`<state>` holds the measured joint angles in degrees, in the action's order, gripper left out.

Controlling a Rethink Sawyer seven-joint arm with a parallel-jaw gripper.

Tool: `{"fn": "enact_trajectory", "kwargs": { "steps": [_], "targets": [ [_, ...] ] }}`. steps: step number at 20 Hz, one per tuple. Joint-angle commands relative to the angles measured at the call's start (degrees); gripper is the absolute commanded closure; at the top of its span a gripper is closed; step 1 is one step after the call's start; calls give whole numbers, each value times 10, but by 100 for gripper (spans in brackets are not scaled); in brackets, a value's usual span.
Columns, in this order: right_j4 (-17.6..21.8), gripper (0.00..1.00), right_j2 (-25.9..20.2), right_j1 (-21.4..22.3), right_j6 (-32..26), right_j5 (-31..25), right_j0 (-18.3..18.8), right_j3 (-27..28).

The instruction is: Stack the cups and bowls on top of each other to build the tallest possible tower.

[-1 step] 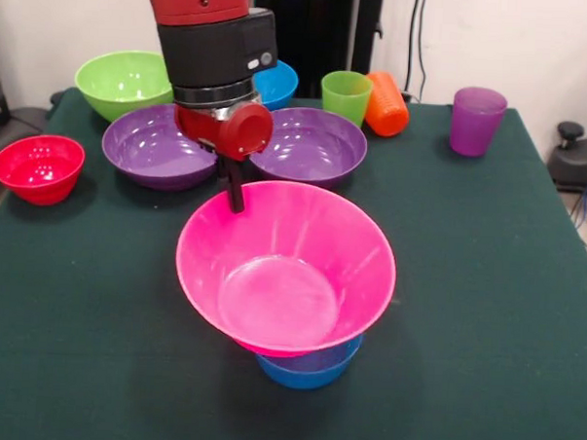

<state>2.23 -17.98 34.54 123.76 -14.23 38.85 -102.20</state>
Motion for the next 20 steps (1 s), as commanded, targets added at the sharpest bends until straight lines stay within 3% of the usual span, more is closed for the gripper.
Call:
{"fn": "enact_trajectory", "kwargs": {
  "steps": [1, 6, 14, 20],
  "targets": [
    [67, 100, -25, -31, 6, 74, 19, -41],
    [90, 100, -34, -63, 5, 107, 32, -27],
    [107, 100, -48, -79, 17, 134, 40, -28],
    [83, 100, -29, -58, 50, 132, 7, -44]
  ]
}}
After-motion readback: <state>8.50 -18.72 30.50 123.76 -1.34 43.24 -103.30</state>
